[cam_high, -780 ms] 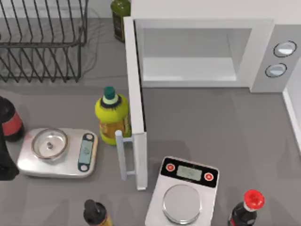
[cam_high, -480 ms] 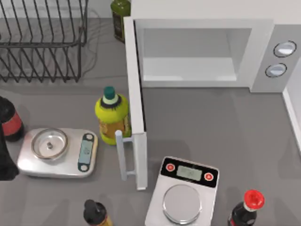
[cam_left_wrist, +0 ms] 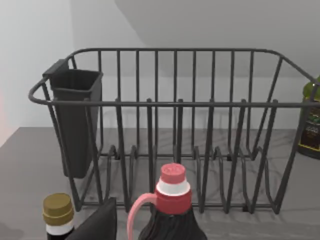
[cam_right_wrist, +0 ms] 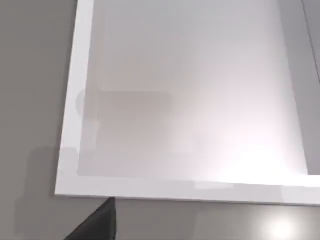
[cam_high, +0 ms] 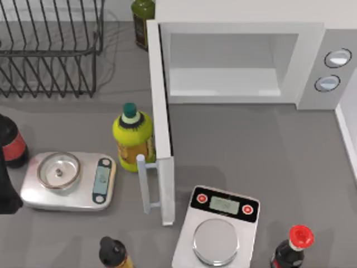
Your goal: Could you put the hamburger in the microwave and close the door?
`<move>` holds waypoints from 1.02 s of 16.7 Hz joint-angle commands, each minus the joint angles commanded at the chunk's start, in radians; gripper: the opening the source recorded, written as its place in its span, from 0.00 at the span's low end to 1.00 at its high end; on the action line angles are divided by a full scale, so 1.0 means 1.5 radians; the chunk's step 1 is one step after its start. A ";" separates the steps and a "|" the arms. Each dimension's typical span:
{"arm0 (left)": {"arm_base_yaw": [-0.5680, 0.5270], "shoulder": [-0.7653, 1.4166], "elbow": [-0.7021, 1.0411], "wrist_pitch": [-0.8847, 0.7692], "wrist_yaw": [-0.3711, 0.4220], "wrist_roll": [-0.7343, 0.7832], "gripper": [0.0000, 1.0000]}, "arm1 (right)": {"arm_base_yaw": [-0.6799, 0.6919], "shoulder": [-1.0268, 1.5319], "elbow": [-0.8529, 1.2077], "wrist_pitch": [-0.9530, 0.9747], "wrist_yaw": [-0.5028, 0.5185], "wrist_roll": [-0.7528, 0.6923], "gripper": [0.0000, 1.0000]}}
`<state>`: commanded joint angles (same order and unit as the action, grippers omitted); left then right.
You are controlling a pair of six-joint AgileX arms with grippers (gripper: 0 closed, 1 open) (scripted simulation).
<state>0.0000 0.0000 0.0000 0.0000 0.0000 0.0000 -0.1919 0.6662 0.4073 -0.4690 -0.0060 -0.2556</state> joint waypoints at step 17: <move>0.000 0.000 0.000 0.000 0.000 0.000 1.00 | -0.141 0.519 0.288 -0.330 0.004 -0.177 1.00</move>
<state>0.0000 0.0000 0.0000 0.0000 0.0000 0.0000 -0.4040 1.4454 0.8393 -0.9640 0.0005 -0.5215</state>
